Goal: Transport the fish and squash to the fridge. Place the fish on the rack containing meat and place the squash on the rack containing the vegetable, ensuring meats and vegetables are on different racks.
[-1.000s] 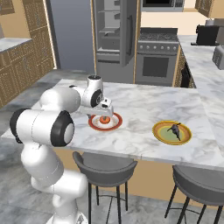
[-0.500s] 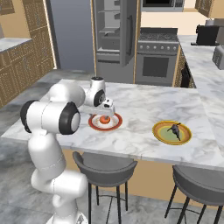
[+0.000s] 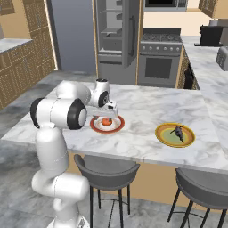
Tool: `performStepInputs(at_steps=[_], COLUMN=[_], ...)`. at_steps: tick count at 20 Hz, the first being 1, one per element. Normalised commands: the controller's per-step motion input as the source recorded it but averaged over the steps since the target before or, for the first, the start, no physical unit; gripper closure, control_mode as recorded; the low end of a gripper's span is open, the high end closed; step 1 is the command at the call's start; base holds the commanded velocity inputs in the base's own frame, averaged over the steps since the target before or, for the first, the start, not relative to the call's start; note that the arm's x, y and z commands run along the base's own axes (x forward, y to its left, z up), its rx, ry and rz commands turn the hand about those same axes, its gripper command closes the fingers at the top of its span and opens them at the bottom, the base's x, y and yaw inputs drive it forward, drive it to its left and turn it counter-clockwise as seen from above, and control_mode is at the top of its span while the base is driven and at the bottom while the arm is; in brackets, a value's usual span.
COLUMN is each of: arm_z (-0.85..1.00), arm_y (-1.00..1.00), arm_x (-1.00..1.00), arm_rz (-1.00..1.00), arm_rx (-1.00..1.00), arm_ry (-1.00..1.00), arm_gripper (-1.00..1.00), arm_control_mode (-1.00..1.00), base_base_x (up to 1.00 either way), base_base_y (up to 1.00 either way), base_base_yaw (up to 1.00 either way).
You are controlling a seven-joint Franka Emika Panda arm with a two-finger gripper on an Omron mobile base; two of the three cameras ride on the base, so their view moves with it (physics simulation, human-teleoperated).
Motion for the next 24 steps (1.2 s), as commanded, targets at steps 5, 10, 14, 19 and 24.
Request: performStepInputs(at_steps=[5, 10, 14, 19, 24], arm_z=[-0.31, -0.27, -0.24, -0.19, -0.16], arm_y=[0.00, 0.00, 0.00, -0.02, 0.00], arm_x=[0.34, 0.24, 0.14, 0.02, 0.00], arm_rz=[0.00, 0.00, 0.00, 0.00, 0.00], arm_rx=[0.00, 0.00, 0.00, 0.00, 0.00], arm_ry=[0.04, 0.01, 0.00, 0.02, 0.00], arm_gripper=[-1.00, -1.00, -1.00, -1.00, -1.00], arm_control_mode=[-1.00, -1.00, -1.00, -1.00, -1.00], base_base_x=[0.00, 0.00, 0.00, 0.00, 0.00], base_base_y=[0.00, 0.00, 0.00, 0.00, 0.00], base_base_yaw=[0.00, 0.00, 0.00, 0.00, 0.00])
